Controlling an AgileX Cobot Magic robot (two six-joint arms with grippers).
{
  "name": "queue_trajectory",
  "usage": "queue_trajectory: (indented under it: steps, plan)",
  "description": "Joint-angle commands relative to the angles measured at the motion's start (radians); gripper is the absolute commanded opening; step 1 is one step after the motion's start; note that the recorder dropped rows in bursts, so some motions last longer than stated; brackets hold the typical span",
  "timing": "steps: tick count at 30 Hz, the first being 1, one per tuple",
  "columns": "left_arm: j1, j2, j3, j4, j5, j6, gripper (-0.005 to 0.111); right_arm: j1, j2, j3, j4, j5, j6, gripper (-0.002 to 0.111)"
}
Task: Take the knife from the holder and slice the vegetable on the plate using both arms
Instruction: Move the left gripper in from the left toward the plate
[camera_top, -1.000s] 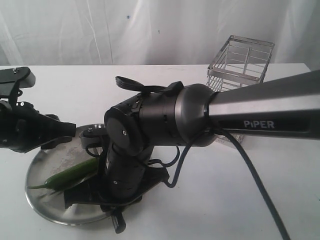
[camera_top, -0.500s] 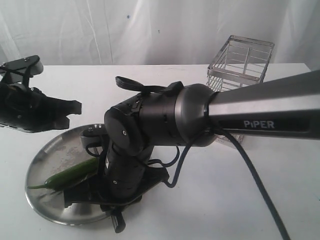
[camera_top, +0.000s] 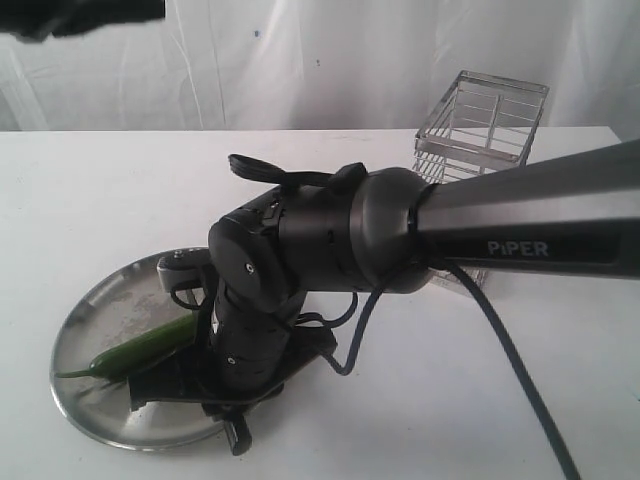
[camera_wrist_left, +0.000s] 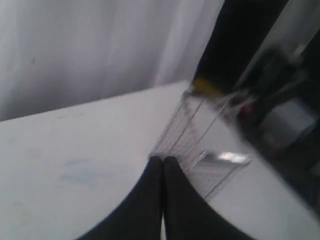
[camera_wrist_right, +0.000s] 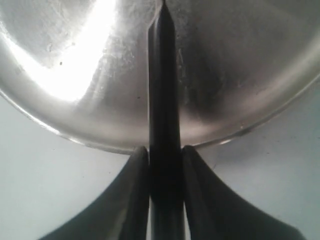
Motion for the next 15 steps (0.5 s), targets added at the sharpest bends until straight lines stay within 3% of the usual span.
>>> queue_trajectory:
  steps: [1,4,6,8,10,15]
  plan:
    - [0.07,-0.015,0.001,-0.383,0.071,0.007,0.0,-0.007,-0.004,-0.008,-0.01,-0.016,-0.005,0.001]
    - [0.129,0.035,0.048,-0.366,0.091,-0.036,0.0,-0.007,-0.004,-0.008,-0.01,-0.025,-0.005,0.001]
    - [0.191,0.103,0.087,-0.337,0.174,-0.087,0.0,-0.007,-0.004,-0.008,-0.008,-0.025,-0.005,0.001]
    - [0.242,0.169,0.116,-0.355,0.262,-0.014,0.0,-0.007,-0.004,-0.008,-0.006,-0.016,-0.005,0.001]
    - [0.256,0.236,0.12,-0.371,0.336,0.058,0.0,-0.007,-0.004,-0.008,-0.006,-0.004,-0.005,0.001]
    - [0.242,0.349,0.118,-0.366,0.364,0.103,0.0,-0.007,-0.004,-0.008,0.005,0.01,-0.005,0.001]
